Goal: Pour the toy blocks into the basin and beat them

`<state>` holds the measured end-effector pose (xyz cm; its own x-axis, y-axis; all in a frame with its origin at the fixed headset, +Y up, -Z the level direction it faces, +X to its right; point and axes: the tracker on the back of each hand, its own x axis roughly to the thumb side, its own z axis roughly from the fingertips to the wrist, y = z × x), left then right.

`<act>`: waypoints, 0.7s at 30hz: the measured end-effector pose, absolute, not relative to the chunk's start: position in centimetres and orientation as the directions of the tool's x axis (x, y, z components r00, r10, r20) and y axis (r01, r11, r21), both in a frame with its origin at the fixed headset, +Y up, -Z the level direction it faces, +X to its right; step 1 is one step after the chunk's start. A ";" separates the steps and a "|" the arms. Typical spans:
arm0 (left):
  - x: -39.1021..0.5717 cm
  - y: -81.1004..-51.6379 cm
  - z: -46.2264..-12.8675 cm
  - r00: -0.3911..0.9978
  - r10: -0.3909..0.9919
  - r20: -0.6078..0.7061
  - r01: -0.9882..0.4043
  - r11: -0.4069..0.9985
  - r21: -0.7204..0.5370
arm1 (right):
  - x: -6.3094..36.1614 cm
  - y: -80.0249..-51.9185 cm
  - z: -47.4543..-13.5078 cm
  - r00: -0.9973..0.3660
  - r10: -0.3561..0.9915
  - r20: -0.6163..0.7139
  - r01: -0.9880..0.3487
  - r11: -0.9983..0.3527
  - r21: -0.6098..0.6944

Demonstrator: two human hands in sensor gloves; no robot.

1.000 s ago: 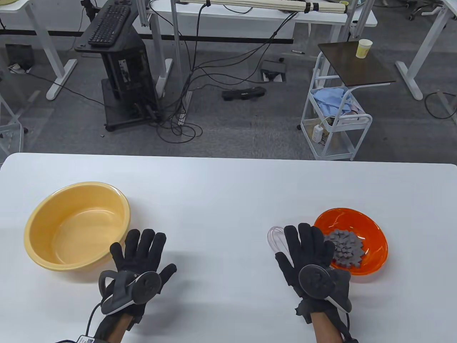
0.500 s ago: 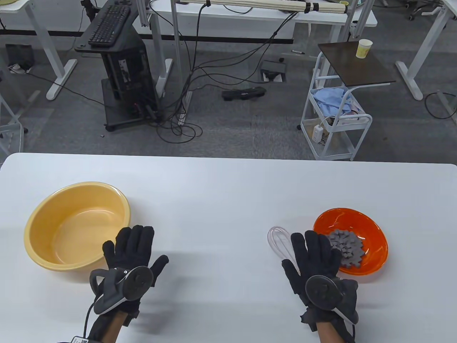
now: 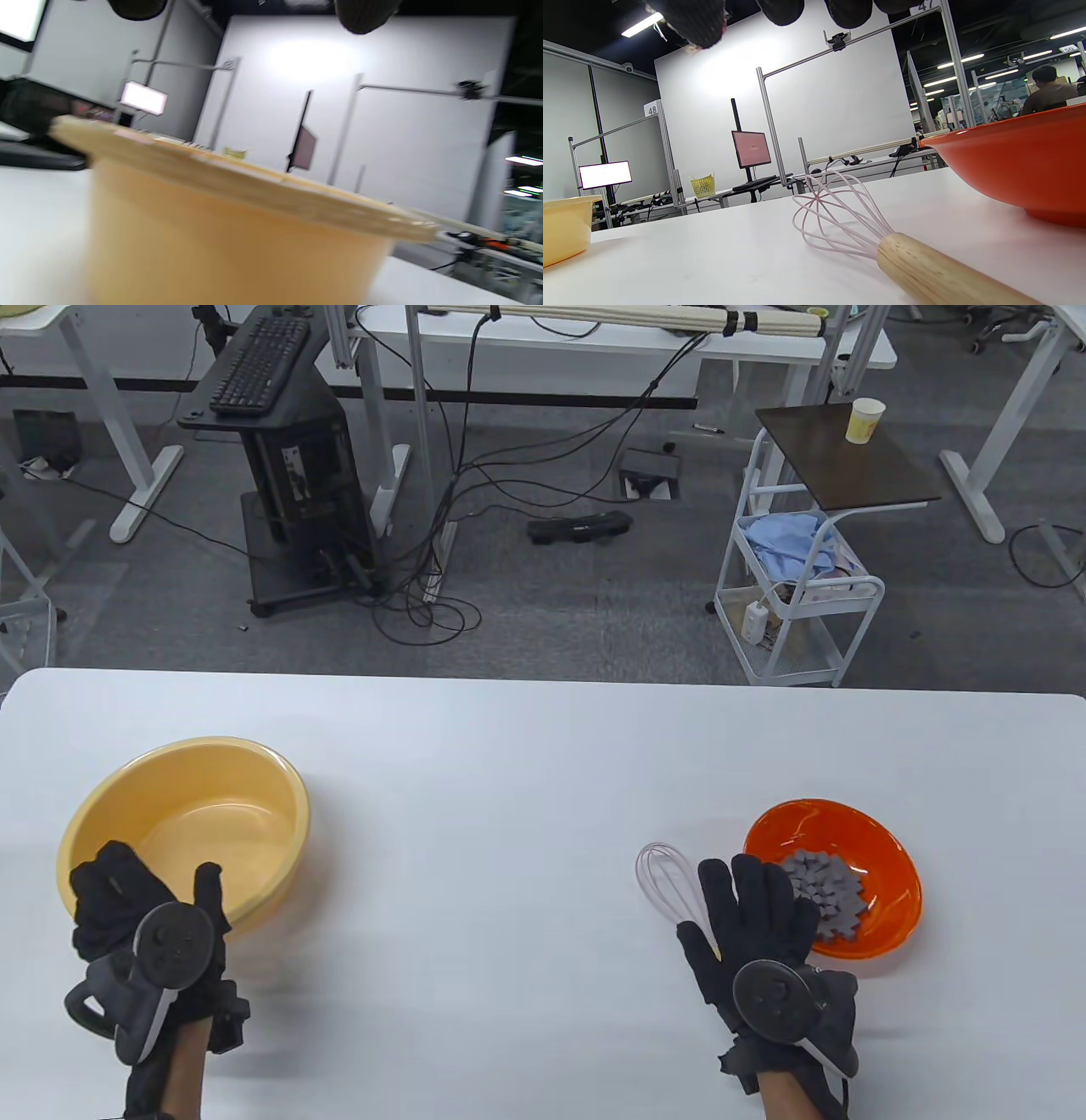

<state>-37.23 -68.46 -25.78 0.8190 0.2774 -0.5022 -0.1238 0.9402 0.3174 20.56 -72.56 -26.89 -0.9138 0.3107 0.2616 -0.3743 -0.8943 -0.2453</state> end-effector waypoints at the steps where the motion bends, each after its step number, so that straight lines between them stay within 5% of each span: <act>1: -38.3 -68.8 -25.6 0.775 0.300 -0.556 -0.162 0.945 0.285 | 20.6 -72.6 -26.9 -0.913 0.314 0.261 -0.376 -0.894 -0.243; 15: -42.3 -72.2 -25.6 0.585 0.449 -0.676 -0.437 0.876 0.204 | 20.6 -72.4 -26.7 -0.908 0.328 0.261 -0.391 -0.886 -0.247; 21: -43.5 -74.7 -25.5 0.400 0.673 -0.622 -0.652 0.686 0.323 | 21.1 -72.5 -26.7 -0.905 0.349 0.243 -0.406 -0.880 -0.248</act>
